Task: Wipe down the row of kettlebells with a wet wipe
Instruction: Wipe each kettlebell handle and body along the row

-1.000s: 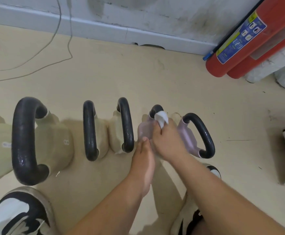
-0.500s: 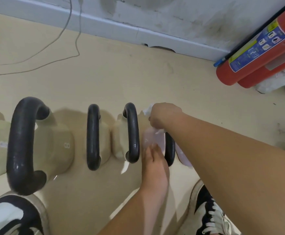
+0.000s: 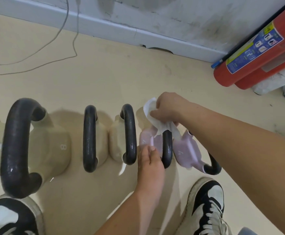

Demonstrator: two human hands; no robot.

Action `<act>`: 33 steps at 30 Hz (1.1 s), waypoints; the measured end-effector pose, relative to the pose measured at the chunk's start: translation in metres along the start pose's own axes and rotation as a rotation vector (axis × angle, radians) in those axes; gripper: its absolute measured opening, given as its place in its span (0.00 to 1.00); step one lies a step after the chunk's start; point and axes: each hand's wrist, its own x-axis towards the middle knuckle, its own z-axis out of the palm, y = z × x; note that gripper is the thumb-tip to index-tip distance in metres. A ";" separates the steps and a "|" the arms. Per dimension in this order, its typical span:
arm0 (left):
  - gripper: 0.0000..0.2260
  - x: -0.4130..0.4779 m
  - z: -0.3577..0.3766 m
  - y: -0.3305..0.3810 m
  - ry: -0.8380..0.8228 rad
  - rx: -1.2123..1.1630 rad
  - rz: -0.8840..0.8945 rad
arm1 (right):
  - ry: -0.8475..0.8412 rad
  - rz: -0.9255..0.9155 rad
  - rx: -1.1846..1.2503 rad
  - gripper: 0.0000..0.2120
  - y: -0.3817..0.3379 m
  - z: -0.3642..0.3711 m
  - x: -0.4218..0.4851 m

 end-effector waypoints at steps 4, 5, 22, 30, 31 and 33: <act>0.22 0.002 0.002 0.000 -0.013 -0.025 -0.006 | -0.038 -0.026 -0.162 0.13 -0.016 0.026 0.019; 0.22 0.004 0.002 -0.001 -0.007 -0.030 -0.009 | -0.042 -0.015 -0.184 0.13 -0.016 0.033 0.023; 0.12 0.008 -0.007 -0.011 0.001 -0.021 0.013 | 0.057 0.083 0.110 0.12 -0.001 0.036 0.006; 0.20 0.005 -0.014 -0.020 -0.074 -0.051 -0.006 | 0.217 0.105 0.356 0.05 0.006 0.064 -0.058; 0.20 0.005 -0.014 -0.020 -0.088 -0.044 0.005 | 0.233 0.149 0.396 0.05 0.006 0.073 -0.062; 0.20 0.005 -0.015 -0.020 -0.104 -0.038 0.012 | 0.303 0.216 0.612 0.07 0.010 0.094 -0.069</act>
